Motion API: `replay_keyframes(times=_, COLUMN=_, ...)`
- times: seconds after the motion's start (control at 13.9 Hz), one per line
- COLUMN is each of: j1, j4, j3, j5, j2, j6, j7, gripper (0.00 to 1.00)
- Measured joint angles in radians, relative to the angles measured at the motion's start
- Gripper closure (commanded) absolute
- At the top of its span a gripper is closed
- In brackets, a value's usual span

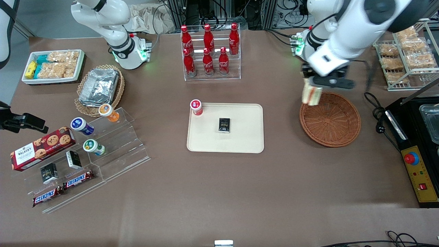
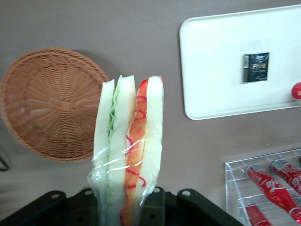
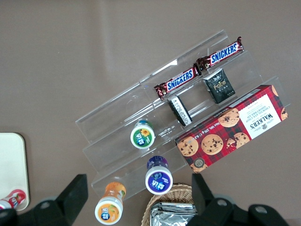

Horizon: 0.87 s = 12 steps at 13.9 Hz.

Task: Place sandwich from basket to tray
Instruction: 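Carry the sandwich over the cream tray beside the black packet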

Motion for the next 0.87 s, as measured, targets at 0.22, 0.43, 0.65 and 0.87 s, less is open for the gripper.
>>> replay_keyframes(times=0.22, j1=-0.007, j4=0.041, j3=-0.096, j5=0.0, j2=0.113, j6=0.038, j7=-0.1, gripper=1.0)
replay_keyframes(times=0.43, j1=-0.031, j4=0.042, j3=-0.111, j5=0.012, j2=0.275, j6=0.168, j7=-0.139, gripper=1.0)
replay_keyframes(times=0.65, j1=-0.108, j4=0.043, j3=-0.116, j5=0.1, j2=0.439, j6=0.315, j7=-0.286, gripper=1.0)
replay_keyframes(times=0.87, j1=-0.152, j4=0.046, j3=-0.118, j5=0.176, j2=0.561, j6=0.425, j7=-0.348, gripper=1.0)
